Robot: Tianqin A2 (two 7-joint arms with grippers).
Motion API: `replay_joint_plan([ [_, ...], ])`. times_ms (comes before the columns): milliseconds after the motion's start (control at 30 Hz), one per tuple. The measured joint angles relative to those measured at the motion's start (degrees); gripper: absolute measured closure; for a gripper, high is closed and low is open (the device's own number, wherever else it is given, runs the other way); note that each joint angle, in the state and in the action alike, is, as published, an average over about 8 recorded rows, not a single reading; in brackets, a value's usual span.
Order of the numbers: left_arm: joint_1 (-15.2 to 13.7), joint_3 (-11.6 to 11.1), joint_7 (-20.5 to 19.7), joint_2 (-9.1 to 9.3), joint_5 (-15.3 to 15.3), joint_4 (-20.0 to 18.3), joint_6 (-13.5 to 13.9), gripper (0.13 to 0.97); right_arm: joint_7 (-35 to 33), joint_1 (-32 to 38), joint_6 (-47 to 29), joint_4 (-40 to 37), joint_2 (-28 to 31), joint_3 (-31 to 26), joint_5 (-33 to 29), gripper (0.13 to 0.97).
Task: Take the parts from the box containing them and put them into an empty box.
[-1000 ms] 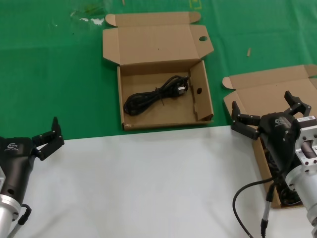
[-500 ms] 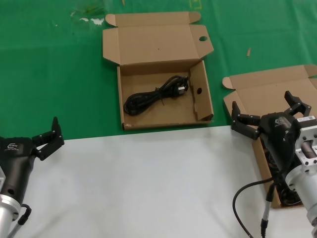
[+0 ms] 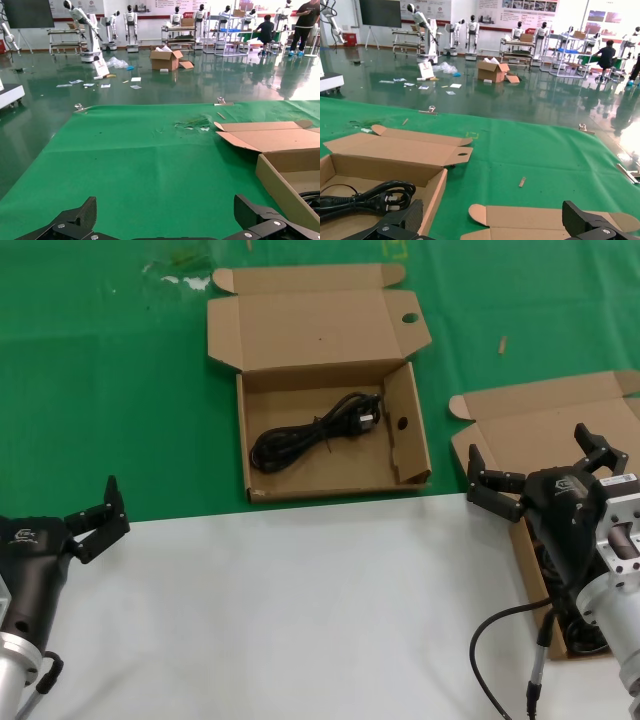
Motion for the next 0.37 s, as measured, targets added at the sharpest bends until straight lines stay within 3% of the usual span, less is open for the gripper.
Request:
replay_joint_plan([
  [367,0.0,0.0,0.0,0.0,0.0,0.0,0.0,0.132,0.0,0.0,0.0,0.0,0.0,0.0,0.0,0.129],
])
